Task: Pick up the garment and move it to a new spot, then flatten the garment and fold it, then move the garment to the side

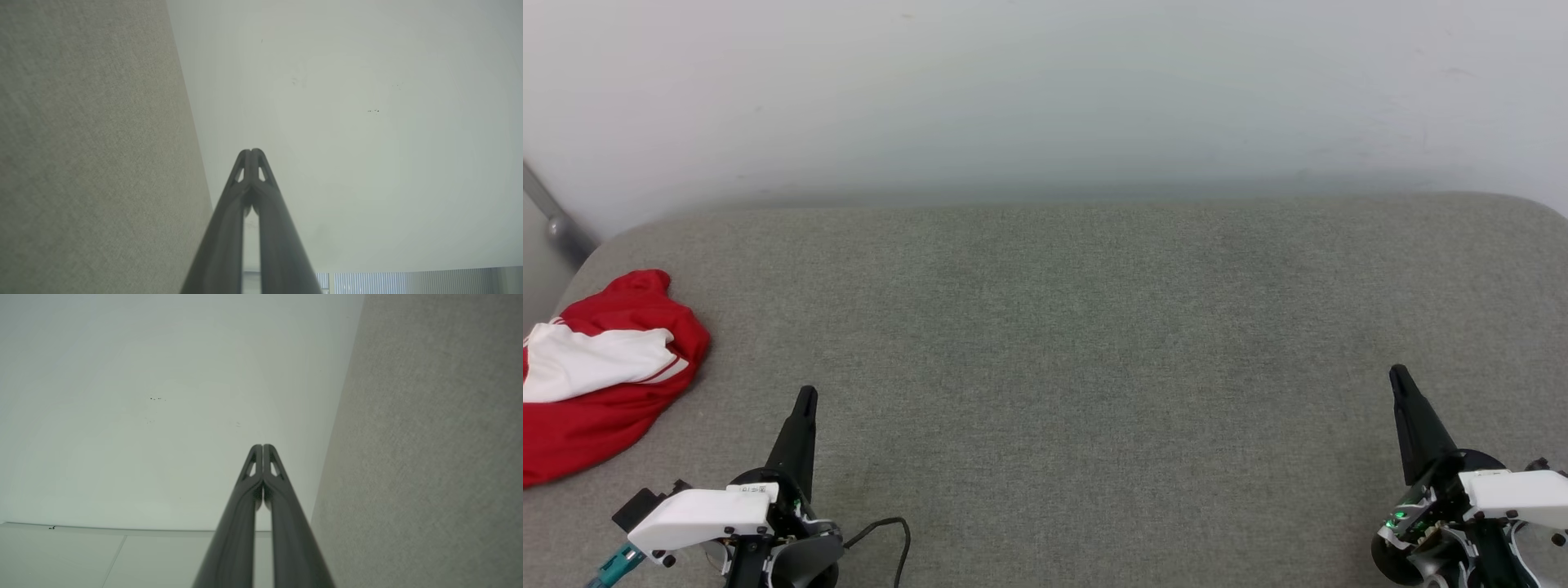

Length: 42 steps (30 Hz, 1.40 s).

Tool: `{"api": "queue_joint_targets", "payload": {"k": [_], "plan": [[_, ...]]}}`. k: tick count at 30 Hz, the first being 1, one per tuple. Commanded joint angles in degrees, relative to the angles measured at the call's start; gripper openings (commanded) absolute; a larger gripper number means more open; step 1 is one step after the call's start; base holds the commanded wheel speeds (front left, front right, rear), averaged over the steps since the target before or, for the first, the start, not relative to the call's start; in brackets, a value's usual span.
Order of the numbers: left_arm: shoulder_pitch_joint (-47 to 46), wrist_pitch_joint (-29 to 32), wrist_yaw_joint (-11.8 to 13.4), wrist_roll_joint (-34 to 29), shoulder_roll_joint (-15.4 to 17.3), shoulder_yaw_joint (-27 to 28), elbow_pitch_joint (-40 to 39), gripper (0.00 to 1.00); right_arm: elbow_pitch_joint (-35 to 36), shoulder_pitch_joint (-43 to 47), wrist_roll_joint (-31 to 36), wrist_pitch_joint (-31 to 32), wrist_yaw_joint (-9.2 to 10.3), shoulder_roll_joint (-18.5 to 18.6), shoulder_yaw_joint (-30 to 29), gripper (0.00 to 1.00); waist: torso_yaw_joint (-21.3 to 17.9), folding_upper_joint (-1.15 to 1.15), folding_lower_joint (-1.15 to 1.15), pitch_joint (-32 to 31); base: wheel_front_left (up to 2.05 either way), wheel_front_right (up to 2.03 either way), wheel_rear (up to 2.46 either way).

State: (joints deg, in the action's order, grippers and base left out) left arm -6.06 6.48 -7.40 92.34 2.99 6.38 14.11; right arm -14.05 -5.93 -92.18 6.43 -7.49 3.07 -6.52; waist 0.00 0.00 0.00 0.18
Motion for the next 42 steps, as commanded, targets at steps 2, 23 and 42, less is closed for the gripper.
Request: {"api": "queue_joint_targets", "payload": {"k": [2, 23, 42], "plan": [[-0.43, 0.19, -0.17, -0.28, -0.08, 0.26, 0.01, 0.0, -0.07, -0.67, 0.27, 0.13, 0.0, -0.25, -0.05, 0.0, 0.0, 0.0, 0.0, 0.0, 0.0, 0.0, 0.0], [2.48, -4.41, 2.31, -11.91, -0.21, -0.21, -2.72, 1.0, 0.95, 3.16, 11.18, -4.34, 0.0, -0.08, -0.34, 1.0, 0.01, 0.0, 0.0, 0.09, 0.0, 0.0, 0.0], [4.68, -8.86, 8.35, -35.42, -0.17, -3.68, -6.26, 1.0, 7.14, 5.93, 35.34, -8.78, 0.0, -0.09, 1.24, 1.0, 0.17, 0.0, 0.0, 0.21, 0.0, 0.0, 0.0]]}}
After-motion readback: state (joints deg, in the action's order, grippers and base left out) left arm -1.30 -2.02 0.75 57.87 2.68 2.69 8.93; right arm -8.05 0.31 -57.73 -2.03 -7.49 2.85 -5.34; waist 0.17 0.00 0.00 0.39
